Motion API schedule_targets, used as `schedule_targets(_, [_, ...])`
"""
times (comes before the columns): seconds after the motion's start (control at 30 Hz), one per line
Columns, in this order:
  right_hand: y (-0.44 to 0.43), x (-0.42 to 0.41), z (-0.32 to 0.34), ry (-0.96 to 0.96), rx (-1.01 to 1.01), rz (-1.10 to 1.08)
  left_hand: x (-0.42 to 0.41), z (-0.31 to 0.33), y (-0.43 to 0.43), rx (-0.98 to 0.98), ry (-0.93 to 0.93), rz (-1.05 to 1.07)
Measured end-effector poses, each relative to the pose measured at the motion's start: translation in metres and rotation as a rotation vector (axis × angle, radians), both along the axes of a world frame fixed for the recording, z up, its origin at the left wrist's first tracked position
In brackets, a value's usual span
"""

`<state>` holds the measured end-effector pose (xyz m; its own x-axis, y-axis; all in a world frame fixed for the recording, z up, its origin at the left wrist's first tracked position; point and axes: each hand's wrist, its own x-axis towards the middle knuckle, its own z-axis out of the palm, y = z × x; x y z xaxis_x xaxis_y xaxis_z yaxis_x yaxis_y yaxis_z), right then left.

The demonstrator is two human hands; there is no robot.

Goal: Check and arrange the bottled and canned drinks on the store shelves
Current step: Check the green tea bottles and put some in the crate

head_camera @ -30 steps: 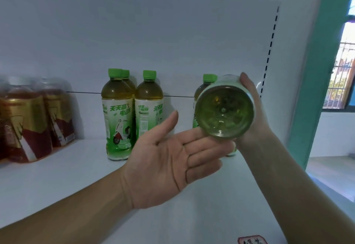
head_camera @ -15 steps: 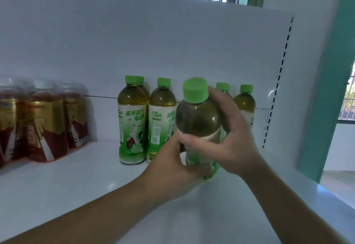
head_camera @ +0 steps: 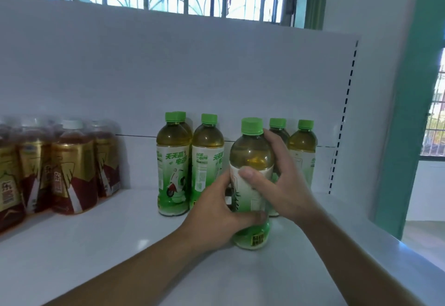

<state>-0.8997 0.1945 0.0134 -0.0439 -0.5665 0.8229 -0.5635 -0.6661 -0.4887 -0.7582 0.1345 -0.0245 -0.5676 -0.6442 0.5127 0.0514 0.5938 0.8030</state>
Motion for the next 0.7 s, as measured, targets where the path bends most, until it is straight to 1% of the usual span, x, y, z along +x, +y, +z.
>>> schedule_targets(0.07, [-0.002,-0.001,0.002,-0.098,0.011,-0.007,0.002,0.002,0.000,0.050,0.018,0.035])
schedule_targets(0.1, [-0.005,-0.002,0.005,-0.150,0.010,-0.053,0.005,0.004,-0.001,0.067,0.020,0.051])
schedule_targets(0.17, [-0.012,-0.003,0.018,-0.193,0.005,-0.255,0.016,0.011,-0.007,0.059,-0.023,0.091])
schedule_targets(0.27, [-0.019,-0.008,0.043,-0.154,-0.011,-0.546,0.044,0.016,-0.017,0.095,-0.083,0.138])
schedule_targets(0.3, [-0.022,-0.010,0.051,-0.119,0.027,-0.621,0.054,0.016,-0.020,0.108,-0.083,0.152])
schedule_targets(0.37, [-0.028,-0.016,0.064,-0.015,0.221,-0.744,0.074,0.016,-0.021,0.104,-0.079,0.196])
schedule_targets(0.43, [-0.034,-0.019,0.070,0.045,0.396,-0.793,0.090,0.017,-0.022,0.097,-0.074,0.242])
schedule_targets(0.53, [-0.039,-0.021,0.073,0.108,0.484,-0.869,0.104,0.016,-0.029,0.099,-0.078,0.301])
schedule_targets(0.6, [-0.039,-0.022,0.075,0.114,0.468,-0.909,0.109,0.015,-0.034,0.106,-0.082,0.318])
schedule_targets(0.7, [-0.033,-0.018,0.076,0.029,0.355,-0.884,0.112,0.017,-0.038,0.087,-0.089,0.333])
